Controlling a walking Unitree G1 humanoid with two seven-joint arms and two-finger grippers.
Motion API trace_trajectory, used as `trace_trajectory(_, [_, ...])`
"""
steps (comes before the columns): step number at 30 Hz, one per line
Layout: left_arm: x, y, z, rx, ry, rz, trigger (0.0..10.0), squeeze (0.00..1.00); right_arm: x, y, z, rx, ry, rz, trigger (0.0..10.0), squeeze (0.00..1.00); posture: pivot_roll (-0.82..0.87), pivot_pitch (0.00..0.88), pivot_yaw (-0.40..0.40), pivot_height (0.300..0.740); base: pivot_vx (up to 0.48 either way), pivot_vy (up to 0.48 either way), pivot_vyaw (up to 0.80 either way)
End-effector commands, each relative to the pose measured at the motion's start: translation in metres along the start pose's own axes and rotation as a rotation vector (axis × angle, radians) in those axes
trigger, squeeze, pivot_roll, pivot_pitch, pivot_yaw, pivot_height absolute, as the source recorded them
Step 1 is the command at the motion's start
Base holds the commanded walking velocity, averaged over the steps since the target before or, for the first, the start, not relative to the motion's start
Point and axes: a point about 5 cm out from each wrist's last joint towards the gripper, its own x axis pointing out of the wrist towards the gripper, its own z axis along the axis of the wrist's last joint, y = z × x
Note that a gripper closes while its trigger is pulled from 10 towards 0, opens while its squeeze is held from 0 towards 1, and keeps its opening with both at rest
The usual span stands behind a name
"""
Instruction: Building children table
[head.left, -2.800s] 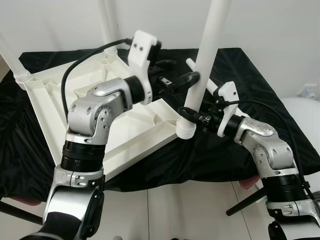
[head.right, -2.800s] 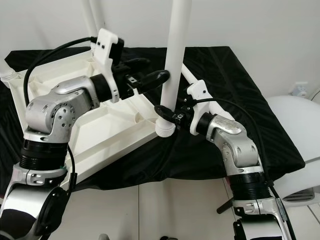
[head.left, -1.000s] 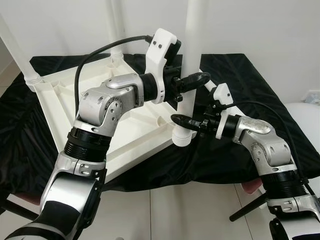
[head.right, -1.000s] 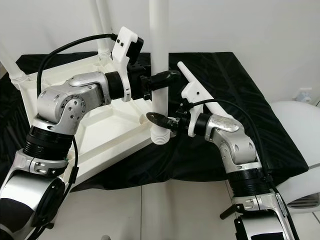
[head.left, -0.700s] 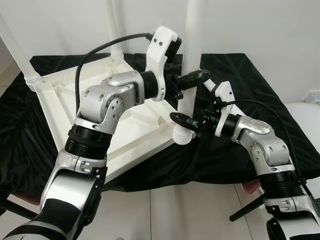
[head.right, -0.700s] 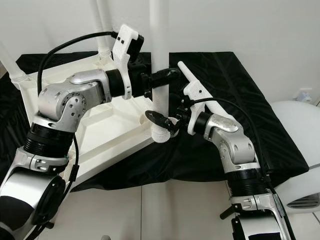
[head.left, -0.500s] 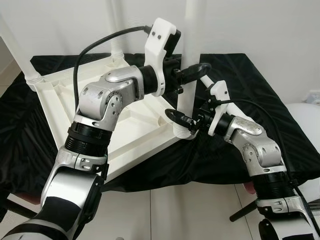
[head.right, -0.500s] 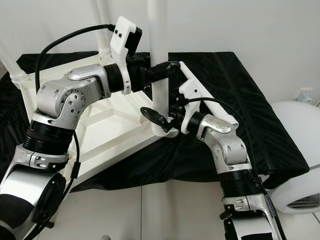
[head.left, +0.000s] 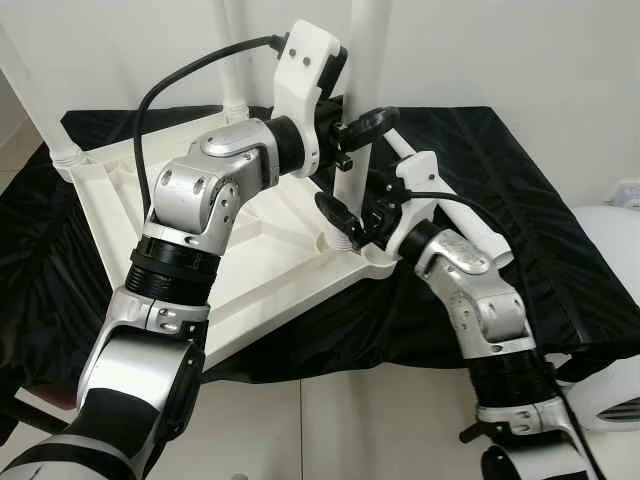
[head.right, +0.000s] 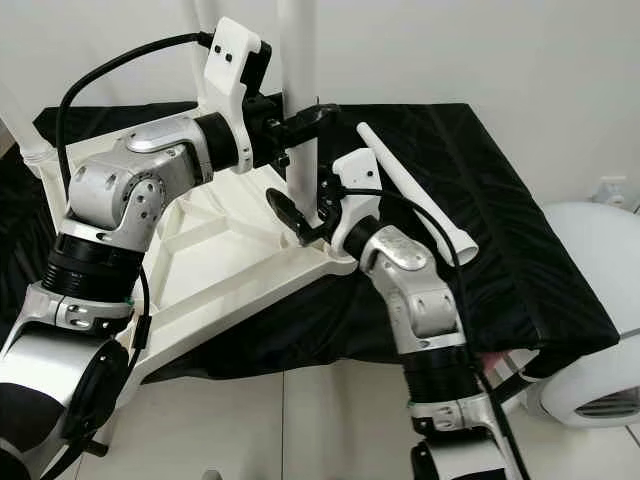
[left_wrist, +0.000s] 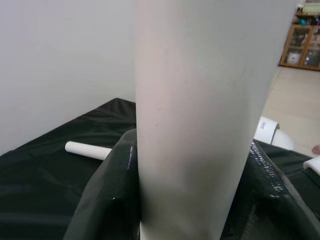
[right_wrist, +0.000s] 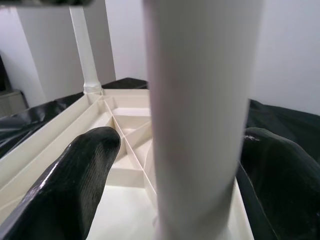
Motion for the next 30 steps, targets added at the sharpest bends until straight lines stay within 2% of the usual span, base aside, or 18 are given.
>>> trace_trajectory(1, [0.003, 0.002, 0.007, 0.032, -0.017, 0.074, 10.0, 0.0, -0.001, 0.003, 0.0, -0.011, -0.005, -0.006, 10.0, 0.0, -0.06, 0.085, 0.01, 0.74, 0.0, 0.0, 0.0])
trace_trajectory(5, [0.005, 0.0, 0.011, 0.049, -0.03, 0.083, 10.0, 0.0, 0.004, 0.007, -0.002, -0.004, -0.003, -0.095, 10.0, 0.0, -0.06, 0.082, 0.008, 0.74, 0.0, 0.0, 0.0])
trace_trajectory(8, [0.005, 0.0, 0.011, 0.052, -0.034, 0.085, 10.0, 0.0, 0.005, 0.008, -0.004, 0.008, 0.001, -0.114, 10.0, 0.0, -0.06, 0.079, 0.008, 0.74, 0.0, 0.0, 0.0])
trace_trajectory(13, [0.006, 0.0, 0.014, 0.063, -0.043, 0.087, 10.0, 0.0, 0.006, 0.007, -0.012, 0.062, 0.021, -0.232, 10.0, 0.0, -0.05, 0.075, 0.008, 0.74, 0.0, 0.0, 0.0])
trace_trajectory(21, [0.007, 0.0, 0.014, 0.072, -0.05, 0.086, 10.0, 0.0, 0.008, 0.015, -0.016, 0.078, 0.023, -0.275, 10.0, 0.0, -0.05, 0.07, 0.007, 0.74, 0.0, 0.0, 0.0])
trace_trajectory(30, [0.009, -0.002, 0.013, 0.075, -0.049, 0.072, 10.0, 0.0, 0.01, 0.014, -0.009, 0.039, 0.005, -0.284, 10.0, 0.0, -0.06, 0.066, 0.009, 0.74, 0.0, 0.0, 0.0])
